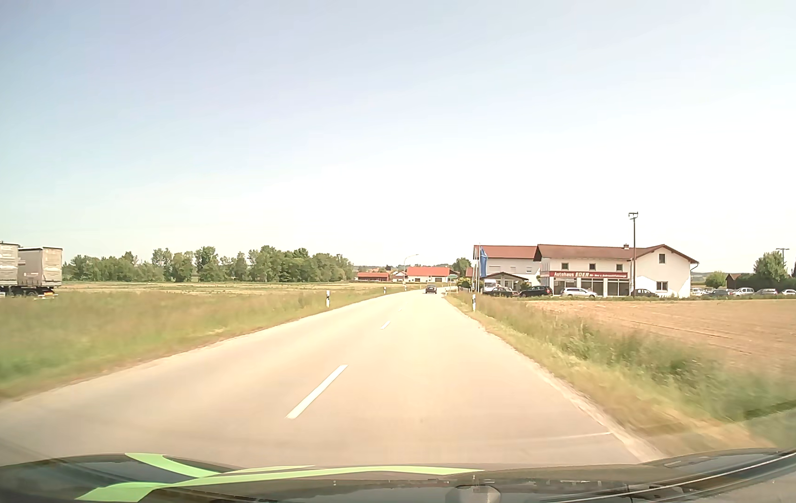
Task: Follow the waypoints while adhering to traffic rules and regulations
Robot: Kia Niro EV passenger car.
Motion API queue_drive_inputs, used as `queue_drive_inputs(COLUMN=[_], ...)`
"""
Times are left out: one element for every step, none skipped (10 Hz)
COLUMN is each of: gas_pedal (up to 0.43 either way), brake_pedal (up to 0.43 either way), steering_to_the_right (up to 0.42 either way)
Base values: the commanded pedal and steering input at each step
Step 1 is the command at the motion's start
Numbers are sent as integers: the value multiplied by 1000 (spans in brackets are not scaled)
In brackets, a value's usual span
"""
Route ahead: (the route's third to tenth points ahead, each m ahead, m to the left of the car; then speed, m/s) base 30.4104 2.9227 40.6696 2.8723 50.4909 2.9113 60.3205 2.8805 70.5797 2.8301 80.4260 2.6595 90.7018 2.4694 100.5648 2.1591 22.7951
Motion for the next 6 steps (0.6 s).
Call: queue_drive_inputs(gas_pedal=[150,157,157,157,169,169], brake_pedal=[0,0,0,0,0,0], steering_to_the_right=[-6,-5,-4,-3,-3,-2])
